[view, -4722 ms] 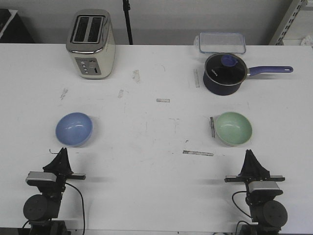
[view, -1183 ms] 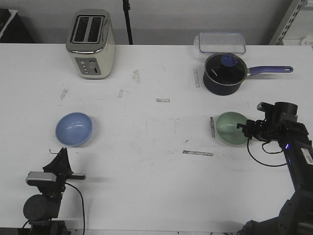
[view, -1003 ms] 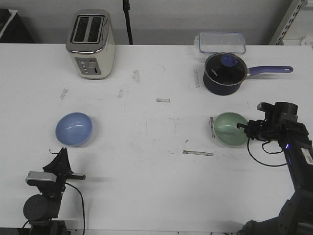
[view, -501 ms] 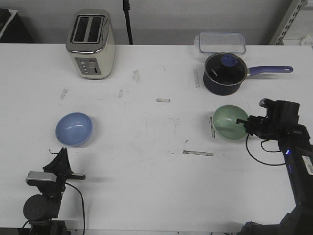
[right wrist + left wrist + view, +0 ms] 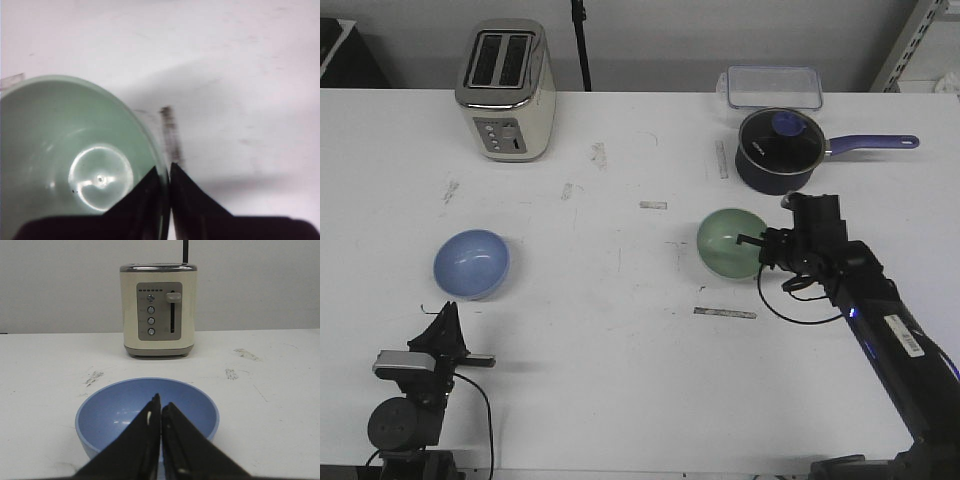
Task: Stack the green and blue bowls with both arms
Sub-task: 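Slide the green bowl with the right gripper toward the table center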
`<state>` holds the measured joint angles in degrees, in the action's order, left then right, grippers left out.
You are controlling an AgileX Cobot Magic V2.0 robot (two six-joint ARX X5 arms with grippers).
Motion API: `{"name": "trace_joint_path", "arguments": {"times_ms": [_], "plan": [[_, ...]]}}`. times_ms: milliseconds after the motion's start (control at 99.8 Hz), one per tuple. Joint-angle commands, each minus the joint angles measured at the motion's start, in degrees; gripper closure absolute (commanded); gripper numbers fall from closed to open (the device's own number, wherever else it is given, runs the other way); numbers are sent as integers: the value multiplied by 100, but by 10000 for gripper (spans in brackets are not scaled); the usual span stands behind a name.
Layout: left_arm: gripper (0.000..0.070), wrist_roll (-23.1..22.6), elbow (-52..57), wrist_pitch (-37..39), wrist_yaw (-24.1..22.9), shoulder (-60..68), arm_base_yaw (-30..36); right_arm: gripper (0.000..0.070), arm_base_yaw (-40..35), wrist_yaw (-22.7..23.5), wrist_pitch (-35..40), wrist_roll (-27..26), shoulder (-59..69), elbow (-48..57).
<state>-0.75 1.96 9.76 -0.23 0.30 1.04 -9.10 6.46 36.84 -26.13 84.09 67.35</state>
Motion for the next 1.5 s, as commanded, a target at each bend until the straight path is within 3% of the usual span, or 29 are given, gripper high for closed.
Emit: {"name": "trace_joint_path", "arguments": {"times_ms": [0, 451, 1053, 1133, 1243, 1293, 1494], "plan": [[698, -50, -127, 63, -22, -11, 4, 694, -299, -144, -17, -361, 219, 216], [698, -50, -127, 63, -22, -11, 4, 694, -1801, -249, 57, -903, 1591, 1193], [698, -50, -127, 63, -22, -11, 4, 688, -1978, -391, -66, -914, 1843, 1191], [698, -50, -127, 63, -22, -11, 4, 639, -1989, -385, -85, -848, 1843, 1191], [698, -50, -127, 63, -22, -11, 4, 421, -2020, -382, -107, -807, 1832, 1191], [698, -50, -127, 63, -22, -11, 4, 368, -2020, -389, -118, -776, 1810, 1191], [698, -50, -127, 63, -22, -11, 4, 347, -2024, -494, -142, -570, 1499, 1193]]}}
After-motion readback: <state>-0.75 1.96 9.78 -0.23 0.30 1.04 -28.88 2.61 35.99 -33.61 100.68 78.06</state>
